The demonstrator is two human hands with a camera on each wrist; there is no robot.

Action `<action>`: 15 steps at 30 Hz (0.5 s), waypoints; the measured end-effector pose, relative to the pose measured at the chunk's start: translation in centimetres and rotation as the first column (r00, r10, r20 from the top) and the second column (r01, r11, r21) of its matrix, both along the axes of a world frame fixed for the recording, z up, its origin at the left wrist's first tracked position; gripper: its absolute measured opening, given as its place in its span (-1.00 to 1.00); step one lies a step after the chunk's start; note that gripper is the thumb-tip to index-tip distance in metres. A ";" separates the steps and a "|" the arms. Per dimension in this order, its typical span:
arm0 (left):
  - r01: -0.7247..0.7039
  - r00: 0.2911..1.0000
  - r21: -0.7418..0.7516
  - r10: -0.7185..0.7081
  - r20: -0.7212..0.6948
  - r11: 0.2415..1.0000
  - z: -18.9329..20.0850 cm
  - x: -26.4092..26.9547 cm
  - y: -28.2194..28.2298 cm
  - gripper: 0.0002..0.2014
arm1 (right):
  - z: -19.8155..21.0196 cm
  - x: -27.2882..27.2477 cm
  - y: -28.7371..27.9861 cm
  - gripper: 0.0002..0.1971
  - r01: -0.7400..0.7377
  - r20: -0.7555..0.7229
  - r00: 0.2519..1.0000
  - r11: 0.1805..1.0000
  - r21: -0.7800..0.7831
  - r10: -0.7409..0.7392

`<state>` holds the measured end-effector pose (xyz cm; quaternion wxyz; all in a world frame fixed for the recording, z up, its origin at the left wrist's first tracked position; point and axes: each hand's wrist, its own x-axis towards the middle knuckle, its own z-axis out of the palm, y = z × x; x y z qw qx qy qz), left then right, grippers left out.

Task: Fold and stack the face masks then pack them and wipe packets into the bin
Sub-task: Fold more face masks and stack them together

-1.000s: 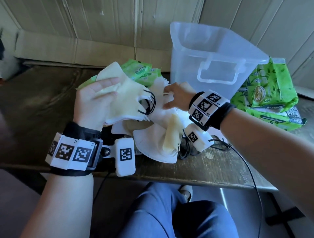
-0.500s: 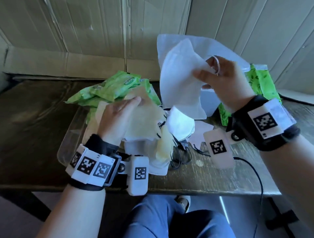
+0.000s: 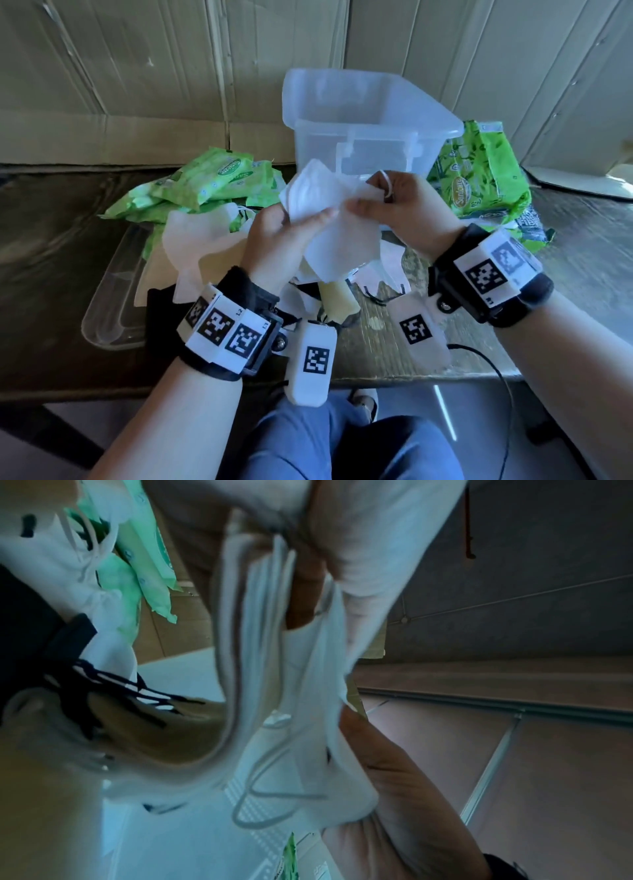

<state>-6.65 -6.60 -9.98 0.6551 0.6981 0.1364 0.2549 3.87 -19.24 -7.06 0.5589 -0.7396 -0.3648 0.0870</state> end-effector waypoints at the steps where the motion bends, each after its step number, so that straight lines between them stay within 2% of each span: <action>1: -0.043 0.999 0.021 0.043 -0.018 0.999 -0.2 0.1 0.0 -0.60 | 0.0 -0.1 0.0 -0.72 -0.039 -0.027 0.999 0.999 -0.010 0.038; 3: -0.105 0.993 0.063 0.108 -0.039 0.992 -0.7 0.4 0.5 -0.62 | 0.0 -0.2 -0.1 -0.61 -0.107 -0.030 0.994 0.993 -0.058 0.106; 5: -0.119 0.993 0.046 0.120 -0.011 0.992 -1.0 0.6 1.0 -0.69 | -0.1 0.1 -0.5 -0.31 -0.142 0.020 0.989 0.977 -0.157 0.147; 7: -0.146 0.989 0.050 0.146 0.007 0.988 -1.0 0.7 1.3 -0.78 | -0.2 0.4 -1.1 -0.12 -0.137 0.061 0.986 0.960 -0.245 0.157; 10: -0.162 0.987 0.058 0.161 0.028 0.985 -1.2 0.9 1.5 -0.94 | -0.3 1.0 -1.7 -0.07 -0.084 0.071 0.991 0.954 -0.288 0.109; 13: -0.173 0.981 0.147 0.158 0.109 0.974 -1.4 1.0 1.6 -0.49 | -0.2 1.6 -2.1 -0.10 -0.033 0.045 0.998 0.956 -0.290 0.048; 15: -0.190 0.974 0.188 0.161 0.159 0.964 -1.4 0.9 1.5 -0.38 | 0.0 1.9 -2.3 -0.10 -0.030 0.015 0.999 0.957 -0.288 0.036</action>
